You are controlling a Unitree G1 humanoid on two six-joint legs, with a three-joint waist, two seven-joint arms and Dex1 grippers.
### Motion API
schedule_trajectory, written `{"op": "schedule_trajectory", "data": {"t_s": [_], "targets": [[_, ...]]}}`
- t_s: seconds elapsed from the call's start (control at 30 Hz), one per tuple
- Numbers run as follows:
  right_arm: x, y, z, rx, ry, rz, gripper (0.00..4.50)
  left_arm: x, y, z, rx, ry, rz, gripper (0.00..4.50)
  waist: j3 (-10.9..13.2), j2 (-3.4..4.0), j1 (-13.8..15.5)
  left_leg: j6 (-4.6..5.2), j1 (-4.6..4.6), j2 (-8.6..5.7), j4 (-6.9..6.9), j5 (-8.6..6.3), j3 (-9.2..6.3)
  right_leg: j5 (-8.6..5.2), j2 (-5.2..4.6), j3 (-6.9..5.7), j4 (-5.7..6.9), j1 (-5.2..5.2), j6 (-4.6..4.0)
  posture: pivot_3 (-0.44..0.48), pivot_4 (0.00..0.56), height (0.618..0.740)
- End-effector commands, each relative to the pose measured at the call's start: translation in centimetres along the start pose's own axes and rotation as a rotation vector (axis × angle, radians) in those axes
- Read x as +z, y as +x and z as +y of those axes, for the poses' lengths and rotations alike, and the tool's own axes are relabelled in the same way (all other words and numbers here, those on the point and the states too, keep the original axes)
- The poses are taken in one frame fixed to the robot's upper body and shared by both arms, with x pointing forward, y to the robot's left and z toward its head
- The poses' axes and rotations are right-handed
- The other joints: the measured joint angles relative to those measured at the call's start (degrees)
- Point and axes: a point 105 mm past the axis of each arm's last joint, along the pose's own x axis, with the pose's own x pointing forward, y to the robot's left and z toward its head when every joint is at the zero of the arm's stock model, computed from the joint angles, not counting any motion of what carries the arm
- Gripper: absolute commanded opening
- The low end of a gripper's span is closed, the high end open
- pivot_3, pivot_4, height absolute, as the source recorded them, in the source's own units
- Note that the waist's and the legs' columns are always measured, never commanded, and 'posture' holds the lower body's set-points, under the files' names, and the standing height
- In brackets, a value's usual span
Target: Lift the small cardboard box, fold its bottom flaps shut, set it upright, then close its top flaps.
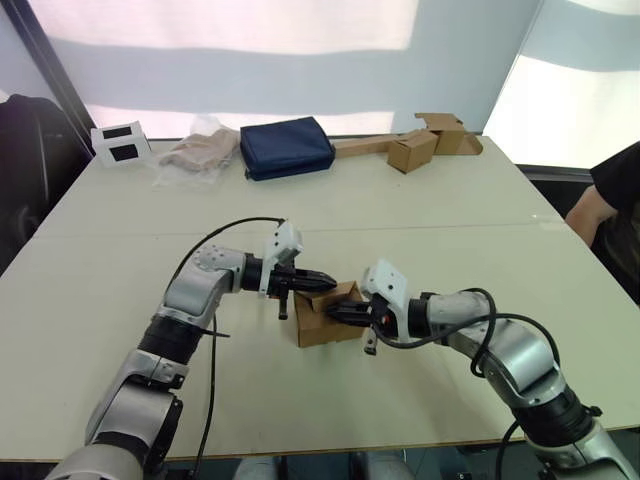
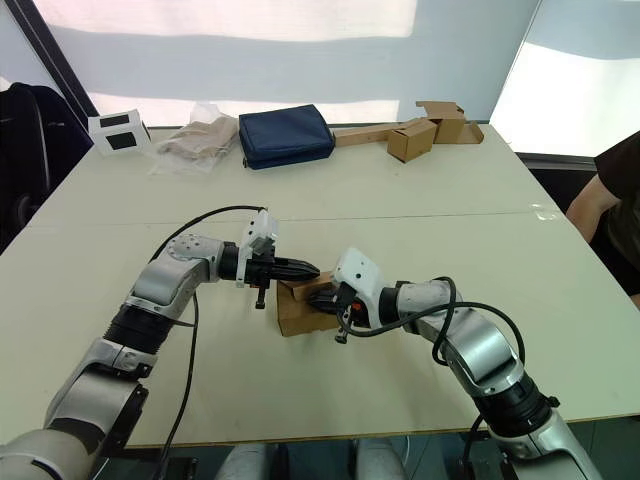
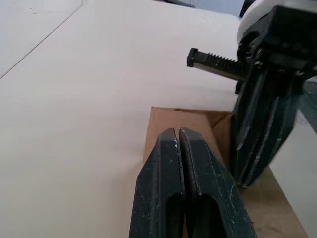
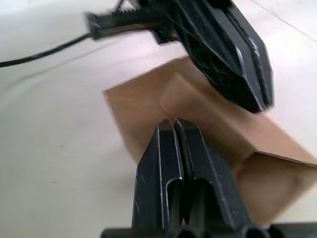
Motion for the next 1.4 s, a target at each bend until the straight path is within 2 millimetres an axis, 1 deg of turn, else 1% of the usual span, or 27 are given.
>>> {"op": "schedule_trajectory", "data": {"t_s": [0.03,0.23,0.47,0.83,1.0,1.1,1.17,1.3,1.4], "targets": [[0.3,-0.3,0.0,0.022,0.007,-0.006,0.00,1.2,-0.3,0.1,0.009,0.046,-0.025,0.08,0.00,0.00,0.00,0.00,0.00,0.00,0.00,0.00,0.00,0.00,0.00,0.00,0.00,0.00,0.00,0.000,0.150,0.740],[0.1,-0.8,-0.3,0.010,0.009,0.006,0.00,1.2,-0.2,-0.2,0.002,0.041,-0.027,0.08,0.00,0.00,-0.01,0.00,0.00,0.00,0.00,0.00,-0.01,0.00,0.00,0.00,0.00,0.00,0.01,0.000,0.150,0.740],[-0.4,-0.3,-0.7,-0.003,0.019,0.016,0.00,0.8,-0.1,-0.4,-0.007,0.051,-0.009,0.08,0.00,0.00,0.00,0.00,0.00,0.00,0.00,0.00,0.00,0.00,0.00,0.00,0.00,0.00,0.01,0.000,0.150,0.740],[-0.3,-0.2,-0.7,0.015,0.013,0.017,0.00,0.4,-0.2,-0.5,-0.006,0.061,0.007,0.08,0.00,0.00,-0.01,0.00,0.00,0.00,0.00,0.00,0.00,0.00,0.00,0.00,0.00,0.00,0.01,0.000,0.150,0.740],[1.0,-1.0,-0.3,0.039,0.022,-0.044,0.00,-1.2,-0.2,-1.2,-0.027,0.087,0.077,0.08,0.00,0.00,-0.01,0.00,0.00,0.00,0.00,0.00,-0.01,0.00,0.00,0.00,0.00,0.00,0.00,0.000,0.150,0.740],[3.0,-2.0,-0.6,0.023,0.038,-0.126,0.00,-3.1,-0.4,-1.3,-0.014,0.092,0.145,0.08,0.00,0.00,0.04,0.00,0.00,0.00,0.00,0.00,-0.01,0.00,-0.01,0.00,0.00,0.00,0.00,0.000,0.150,0.740],[4.1,-2.6,-0.8,0.006,0.042,-0.171,0.00,-3.5,-0.6,-1.3,-0.007,0.085,0.148,0.08,0.00,0.01,0.03,0.00,0.02,0.01,0.00,0.00,-0.01,0.00,-0.02,0.01,0.00,0.02,-0.01,0.000,0.150,0.740],[4.9,-3.3,-1.3,-0.031,0.027,-0.187,0.00,-1.8,-0.8,-1.3,0.009,0.071,0.075,0.08,-0.01,0.01,-0.01,0.00,0.04,0.02,0.00,0.00,-0.02,0.00,-0.02,0.00,0.00,0.04,-0.01,0.000,0.150,0.740],[5.3,-3.7,-1.7,-0.055,0.018,-0.203,0.00,0.7,-1.3,-1.2,0.034,0.072,-0.006,0.08,0.00,0.01,-0.03,0.00,0.03,0.03,-0.01,0.00,-0.02,0.00,-0.02,0.00,0.00,0.04,0.00,0.000,0.150,0.740]]}}
